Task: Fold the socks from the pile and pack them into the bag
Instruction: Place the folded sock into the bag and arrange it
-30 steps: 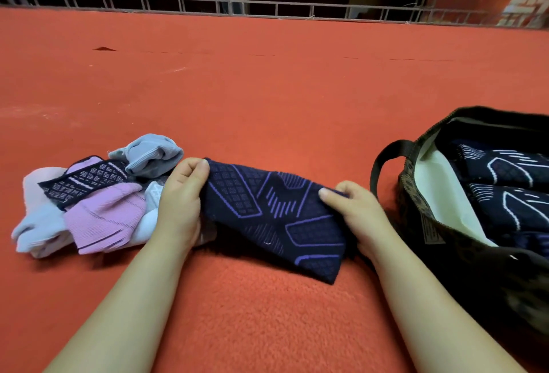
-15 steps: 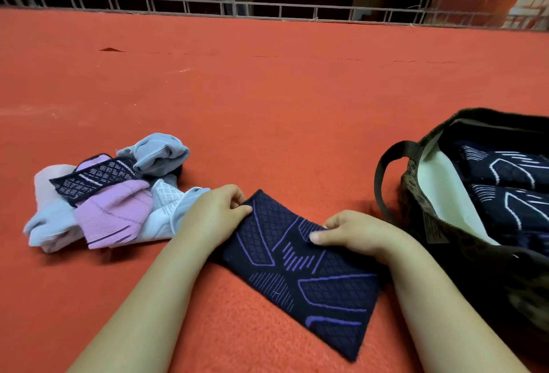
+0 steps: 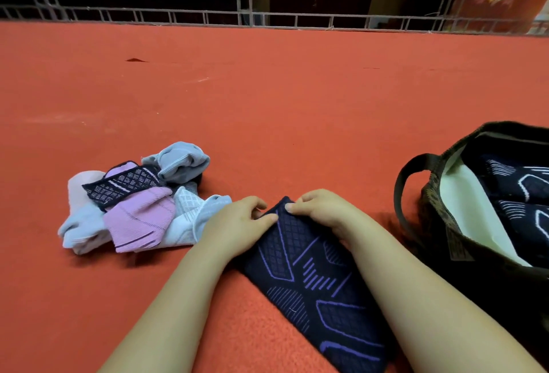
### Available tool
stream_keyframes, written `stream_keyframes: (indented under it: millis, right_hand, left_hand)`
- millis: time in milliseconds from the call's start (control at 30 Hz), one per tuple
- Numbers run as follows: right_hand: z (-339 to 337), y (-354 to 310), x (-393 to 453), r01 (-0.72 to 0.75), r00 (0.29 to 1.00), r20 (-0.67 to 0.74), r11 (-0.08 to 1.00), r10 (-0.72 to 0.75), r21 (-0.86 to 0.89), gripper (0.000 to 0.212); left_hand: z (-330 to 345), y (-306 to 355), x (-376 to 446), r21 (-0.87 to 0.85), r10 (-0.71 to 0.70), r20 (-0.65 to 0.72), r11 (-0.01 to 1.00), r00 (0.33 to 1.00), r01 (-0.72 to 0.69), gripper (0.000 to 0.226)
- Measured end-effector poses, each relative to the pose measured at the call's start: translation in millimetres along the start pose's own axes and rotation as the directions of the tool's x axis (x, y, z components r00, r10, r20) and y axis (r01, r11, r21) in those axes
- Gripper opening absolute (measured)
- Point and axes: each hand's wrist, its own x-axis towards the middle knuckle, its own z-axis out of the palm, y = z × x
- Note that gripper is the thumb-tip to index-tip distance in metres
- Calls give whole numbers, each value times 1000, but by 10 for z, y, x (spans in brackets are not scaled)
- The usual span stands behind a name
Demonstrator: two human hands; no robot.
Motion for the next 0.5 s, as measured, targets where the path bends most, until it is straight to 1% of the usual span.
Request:
stream_keyframes:
  millis: [33, 100, 133, 167, 233, 267, 333, 400, 433, 500]
  right_hand:
    - [-5, -21, 18, 32, 999, 1, 998, -32, 45, 29]
    - [-100, -167, -1, 127, 992, -38, 984, -123, 124, 25]
    - [-170, -253, -14, 174, 984, -73, 972, -164, 160, 24]
    - [-283, -373, -29, 225, 971, -122, 956, -204, 188, 24]
    - [-511, -624, -53, 313, 941, -206, 923, -269, 224, 23]
    - [-623, -737, -67, 352, 924, -227, 918, -309, 183, 20]
    - [-828, -931, -101, 382, 912, -198, 920, -360, 88, 21]
    - [-976, -1057, -96, 373, 926, -113, 918, -360, 131, 25]
    - [-1034, -1114, -98, 391, 920, -96, 905, -379, 167, 20]
    - [-1160, -1257, -135, 488, 872, -133, 856, -471, 171, 8]
  left_hand:
    - [-4, -21, -1, -98, -18, 19, 995, 1000, 19, 29]
    - [-85, 8, 33, -321, -38, 95, 945, 995, 67, 25]
    - [-134, 34, 77, -384, -31, 124, 920, 992, 77, 23]
    - [-217, 103, 155, -379, -3, 116, 924, 993, 47, 21]
    - [-429, 285, 356, -249, 75, 48, 967, 996, -61, 20]
    - [-550, 407, 456, -184, 120, 17, 976, 993, -114, 21]
    - [-839, 712, 635, -114, 226, 18, 968, 974, -222, 18]
    - [-1125, 1001, 759, -36, 301, 47, 954, 953, -299, 14]
    - [-1261, 1135, 796, 10, 328, 55, 944, 943, -329, 14]
    - [-1529, 1393, 836, 83, 390, 50, 916, 919, -393, 13]
